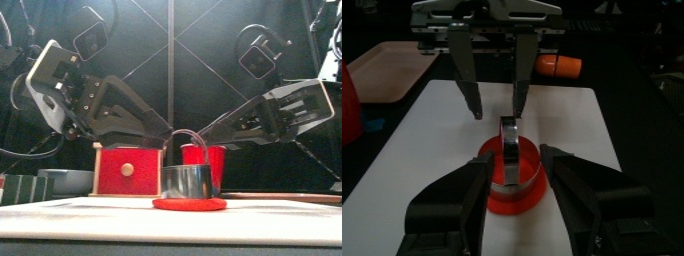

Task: Get the cutter from the drawer then cut the dough then place the extra dough in the bowl
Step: Cut the dough

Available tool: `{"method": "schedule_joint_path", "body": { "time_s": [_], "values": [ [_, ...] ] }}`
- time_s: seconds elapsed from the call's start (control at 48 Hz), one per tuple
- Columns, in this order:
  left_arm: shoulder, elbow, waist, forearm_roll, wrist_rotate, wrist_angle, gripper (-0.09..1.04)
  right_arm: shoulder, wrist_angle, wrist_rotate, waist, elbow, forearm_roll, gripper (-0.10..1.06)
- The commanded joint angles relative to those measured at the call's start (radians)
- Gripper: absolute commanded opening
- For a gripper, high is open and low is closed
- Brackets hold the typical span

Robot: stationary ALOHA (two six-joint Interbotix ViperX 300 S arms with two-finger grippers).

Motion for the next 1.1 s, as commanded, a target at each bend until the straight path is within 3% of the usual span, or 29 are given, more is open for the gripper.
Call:
{"method": "schedule_joint_path", "body": {
  "time_s": [0.021,0.417,0.708,1.104],
  "values": [
    [0.008,-0.026,0.008,-0.002,0.003,-0.005,0.8,-0.029,-0.008,0.011,0.002,-0.015,-0.002,0.76],
    [0.018,-0.043,0.028,-0.005,0.005,-0.005,0.79,-0.02,0.072,0.014,0.037,-0.028,0.005,0.76],
    [0.018,-0.034,0.028,-0.011,0.008,-0.002,0.79,-0.02,0.106,0.015,0.035,-0.04,0.032,0.76],
    [0.017,-0.051,0.028,-0.014,0.008,0.034,0.79,-0.015,0.267,0.005,0.044,-0.107,0.048,0.76]
  ]
}}
